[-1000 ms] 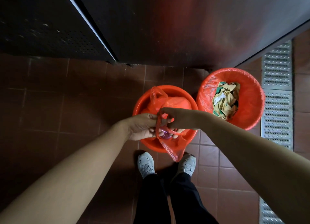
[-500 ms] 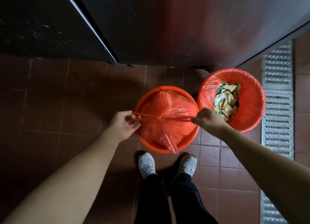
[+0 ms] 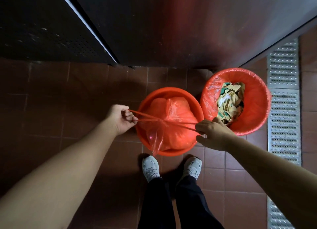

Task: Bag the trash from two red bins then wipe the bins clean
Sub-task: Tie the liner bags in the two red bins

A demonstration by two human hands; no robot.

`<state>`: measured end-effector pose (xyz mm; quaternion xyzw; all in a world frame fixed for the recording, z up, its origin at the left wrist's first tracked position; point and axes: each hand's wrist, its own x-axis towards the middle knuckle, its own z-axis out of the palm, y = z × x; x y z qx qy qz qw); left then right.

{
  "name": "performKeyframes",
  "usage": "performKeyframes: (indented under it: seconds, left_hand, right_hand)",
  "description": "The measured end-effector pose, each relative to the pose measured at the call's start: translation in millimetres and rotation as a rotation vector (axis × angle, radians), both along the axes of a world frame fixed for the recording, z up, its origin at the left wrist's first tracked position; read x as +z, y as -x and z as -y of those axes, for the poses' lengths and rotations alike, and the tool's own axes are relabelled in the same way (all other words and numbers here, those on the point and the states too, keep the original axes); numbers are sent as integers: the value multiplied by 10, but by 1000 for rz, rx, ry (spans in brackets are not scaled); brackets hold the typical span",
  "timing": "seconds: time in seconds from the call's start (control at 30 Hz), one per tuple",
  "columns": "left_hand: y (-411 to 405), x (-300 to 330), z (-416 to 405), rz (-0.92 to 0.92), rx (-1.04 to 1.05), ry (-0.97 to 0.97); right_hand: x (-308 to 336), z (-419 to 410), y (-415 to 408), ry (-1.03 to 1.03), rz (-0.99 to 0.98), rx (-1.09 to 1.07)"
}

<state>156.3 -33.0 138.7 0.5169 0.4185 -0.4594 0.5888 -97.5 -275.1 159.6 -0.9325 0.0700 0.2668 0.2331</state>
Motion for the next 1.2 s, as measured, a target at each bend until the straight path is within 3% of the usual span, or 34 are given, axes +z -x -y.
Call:
performKeyframes:
  seconds: [0.17,0.27,0.37,0.43,0.5,0.77,0.93,1.1,1.2]
  left_hand:
    - [49,47,160,39,-48,43]
    - [92,164,170,31,-184,205]
    - [171,281,181,-25,-353,360]
    - [255,339,212,-44,-441,412]
    - [327,399,261,-59,-495,439]
    - [467,549,397,-68,-589,476]
    - [472,528,331,-147,-519,547]
    - [471,479,258,-77,-693,538]
    - [364,377,159,68,-791,344]
  right_hand:
    - [-48,83,0,43,-57,-134]
    - [88,14,-180,-392,-170,-700]
    - [244,-31,-414,-904,-91,-1141]
    - [354,-80,-567,-1198,-93,-1253]
    - [415,-138,-672,-1284,-155,-1184]
    - [392,-274,-789,-1131,-340,-704]
    - [376,-335,-838,-1071,-327,-665]
    - [349,-401,-911,-668,-189,-447]
    - [249,-287,-804,-517,-207,-425]
